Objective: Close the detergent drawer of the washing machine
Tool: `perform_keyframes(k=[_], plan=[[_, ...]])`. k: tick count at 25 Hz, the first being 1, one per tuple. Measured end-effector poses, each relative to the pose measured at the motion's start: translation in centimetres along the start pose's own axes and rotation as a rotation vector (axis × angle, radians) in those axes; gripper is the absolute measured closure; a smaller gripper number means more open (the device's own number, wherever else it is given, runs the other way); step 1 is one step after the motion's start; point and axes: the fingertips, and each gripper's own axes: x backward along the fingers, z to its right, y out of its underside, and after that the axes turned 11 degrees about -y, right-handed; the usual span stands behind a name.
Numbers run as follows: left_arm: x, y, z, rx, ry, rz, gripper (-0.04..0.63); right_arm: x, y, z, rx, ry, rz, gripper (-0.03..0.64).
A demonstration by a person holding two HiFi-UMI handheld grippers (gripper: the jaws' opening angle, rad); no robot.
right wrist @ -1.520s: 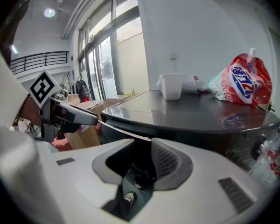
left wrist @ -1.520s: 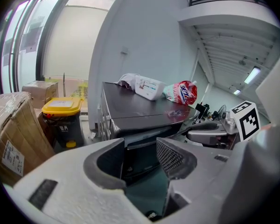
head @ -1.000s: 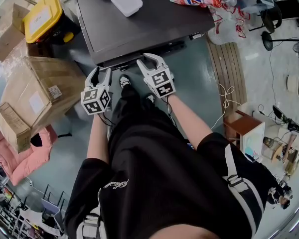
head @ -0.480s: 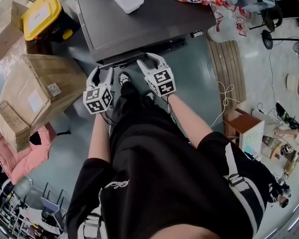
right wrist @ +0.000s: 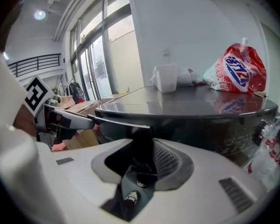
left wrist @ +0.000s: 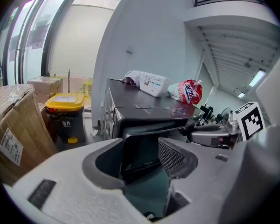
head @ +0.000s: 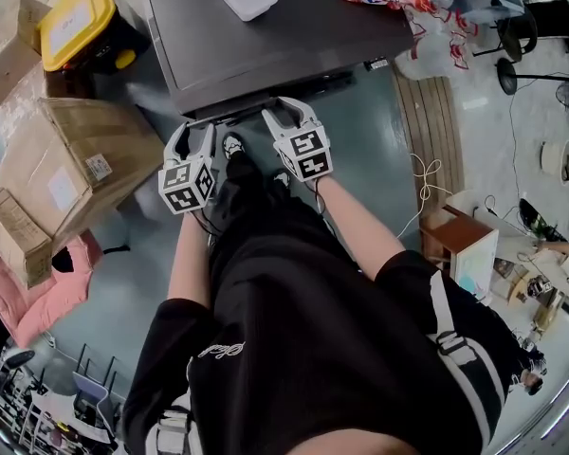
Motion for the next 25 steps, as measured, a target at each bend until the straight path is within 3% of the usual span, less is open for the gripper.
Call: perform_keyframes(k=[25], plan=[[-0.93,-0.73,-0.18,-0.015,-0.007,-0.009,0.354,-0.68,-0.55,0.9,-0.047,0.043,0.014,0.482]])
